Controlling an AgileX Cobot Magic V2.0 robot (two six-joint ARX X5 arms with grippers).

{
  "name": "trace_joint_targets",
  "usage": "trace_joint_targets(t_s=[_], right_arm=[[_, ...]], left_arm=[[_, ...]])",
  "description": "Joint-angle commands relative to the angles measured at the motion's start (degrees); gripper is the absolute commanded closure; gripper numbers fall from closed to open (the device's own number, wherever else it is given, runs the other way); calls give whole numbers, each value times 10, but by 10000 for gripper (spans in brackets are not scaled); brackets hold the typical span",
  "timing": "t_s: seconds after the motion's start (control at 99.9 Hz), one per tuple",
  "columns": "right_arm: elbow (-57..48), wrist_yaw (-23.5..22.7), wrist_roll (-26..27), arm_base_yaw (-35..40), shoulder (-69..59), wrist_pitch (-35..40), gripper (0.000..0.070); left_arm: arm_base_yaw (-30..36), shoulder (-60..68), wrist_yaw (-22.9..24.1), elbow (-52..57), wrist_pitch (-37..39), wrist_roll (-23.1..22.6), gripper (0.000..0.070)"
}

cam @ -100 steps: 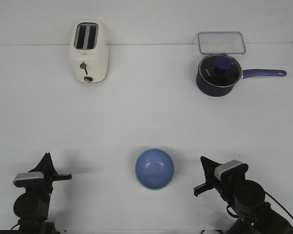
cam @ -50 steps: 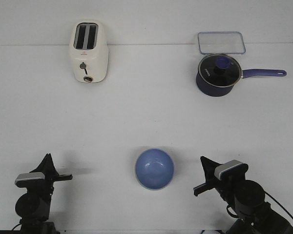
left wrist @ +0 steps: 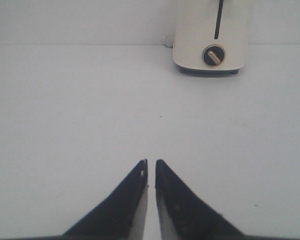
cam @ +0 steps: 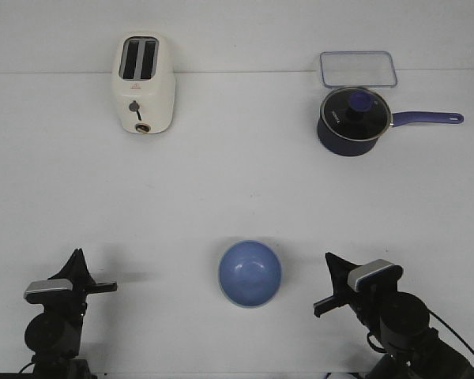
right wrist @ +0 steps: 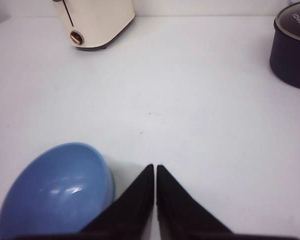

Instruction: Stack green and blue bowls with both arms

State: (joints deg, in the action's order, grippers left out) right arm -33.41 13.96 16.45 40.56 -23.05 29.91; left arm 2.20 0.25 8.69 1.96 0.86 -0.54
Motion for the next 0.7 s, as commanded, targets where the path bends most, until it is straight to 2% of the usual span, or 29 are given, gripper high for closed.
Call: trace_joint_targets(t_s=[0.0,0.07,0.22,0.33,0.43,0.691], right_arm=[[-1,37,-58,-28,9,-8,691],[19,17,-86,-92,24,-32,691],[130,-111,-153,-273,97,-148,691],[222,-178,-165,-371,162,-210,691],[275,-186,-160,-410,201,-214,691],[327,-182,-159,-410,230,-239,691]], left_arm=[[0,-1,-1,-12,7,-1,685],[0,-1,-1,-12,7,-1,685],[0,-1,-2,-12,8,-1,685],[0,-1,-1,-12,8,-1,685],[0,-1,-1,-12,8,-1,685],[0,-1,-1,-12,9,-1,685]])
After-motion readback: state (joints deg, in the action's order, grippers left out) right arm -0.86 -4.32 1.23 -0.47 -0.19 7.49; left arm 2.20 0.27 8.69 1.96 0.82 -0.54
